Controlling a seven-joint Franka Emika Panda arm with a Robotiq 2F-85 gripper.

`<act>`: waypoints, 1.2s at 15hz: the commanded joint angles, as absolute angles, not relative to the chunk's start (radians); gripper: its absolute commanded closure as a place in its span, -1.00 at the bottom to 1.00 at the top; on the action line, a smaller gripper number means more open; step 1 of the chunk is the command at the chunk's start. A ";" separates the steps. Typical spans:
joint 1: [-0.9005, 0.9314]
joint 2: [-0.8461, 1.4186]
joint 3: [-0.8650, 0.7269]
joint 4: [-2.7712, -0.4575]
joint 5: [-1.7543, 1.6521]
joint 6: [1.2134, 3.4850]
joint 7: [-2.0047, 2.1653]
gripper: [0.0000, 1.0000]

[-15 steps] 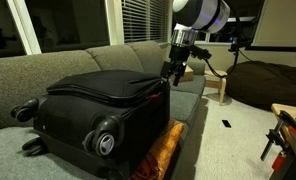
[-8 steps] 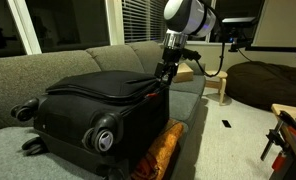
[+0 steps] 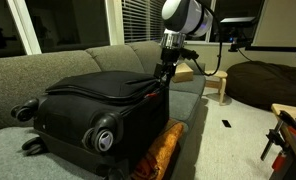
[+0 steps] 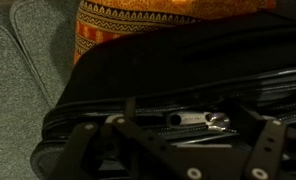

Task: Pull the zipper on the suitcase to open

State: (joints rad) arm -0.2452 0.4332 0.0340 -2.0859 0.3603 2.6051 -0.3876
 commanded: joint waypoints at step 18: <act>-0.316 0.397 0.044 -2.138 0.447 2.648 -0.418 0.31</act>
State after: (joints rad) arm -0.2654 0.4237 0.0460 -2.0866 0.4145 2.6050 -0.3958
